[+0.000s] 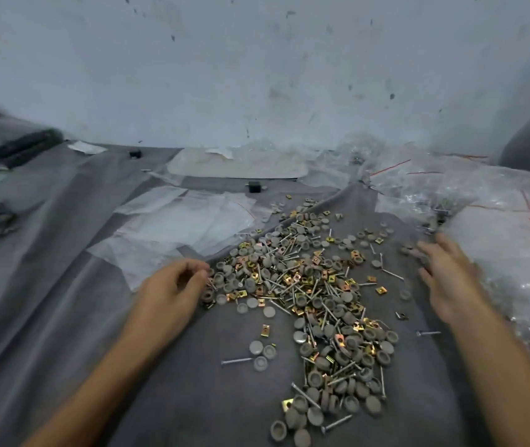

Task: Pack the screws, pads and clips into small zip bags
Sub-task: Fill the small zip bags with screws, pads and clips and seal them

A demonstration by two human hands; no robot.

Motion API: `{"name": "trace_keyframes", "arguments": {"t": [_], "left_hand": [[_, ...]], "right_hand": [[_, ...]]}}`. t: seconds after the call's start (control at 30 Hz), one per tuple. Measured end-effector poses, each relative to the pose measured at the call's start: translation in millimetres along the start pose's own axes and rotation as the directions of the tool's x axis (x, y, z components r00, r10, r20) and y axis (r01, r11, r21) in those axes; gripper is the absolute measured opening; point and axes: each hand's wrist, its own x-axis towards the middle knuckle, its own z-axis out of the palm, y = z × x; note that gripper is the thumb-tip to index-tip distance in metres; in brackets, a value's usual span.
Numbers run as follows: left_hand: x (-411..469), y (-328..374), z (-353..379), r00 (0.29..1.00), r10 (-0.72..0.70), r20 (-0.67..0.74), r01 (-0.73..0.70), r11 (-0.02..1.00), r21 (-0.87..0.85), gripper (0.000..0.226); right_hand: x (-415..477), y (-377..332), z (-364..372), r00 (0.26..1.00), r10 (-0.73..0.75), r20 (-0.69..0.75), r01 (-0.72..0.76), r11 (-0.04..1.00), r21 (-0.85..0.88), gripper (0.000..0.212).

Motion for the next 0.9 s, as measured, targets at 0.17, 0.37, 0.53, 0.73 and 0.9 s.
{"name": "trace_keyframes", "arguments": {"t": [0.17,0.37,0.53,0.73,0.9], "left_hand": [[54,0,6,0.995,0.031,-0.094,-0.004,0.96,0.28,0.018],[95,-6,24,0.982,-0.102,0.157,-0.018,0.782,0.623,0.039],[107,-15,13,0.981,-0.108,0.162,-0.029,0.743,0.668,0.027],[105,-17,10,0.993,-0.008,0.119,-0.07,0.771,0.633,0.036],[110,-15,12,0.987,-0.066,0.149,-0.031,0.822,0.569,0.021]], "right_hand": [[-33,-6,14,0.978,-0.003,0.209,0.016,0.998,-0.058,0.015],[-77,-12,33,0.897,-0.065,0.437,0.126,0.986,-0.113,0.019],[-82,-12,36,0.867,-0.068,0.494,0.132,0.987,-0.095,0.02],[-83,-8,38,0.855,-0.061,0.514,0.125,0.988,-0.092,0.024],[-83,-6,37,0.844,-0.058,0.533,0.132,0.986,-0.103,0.023]]}}
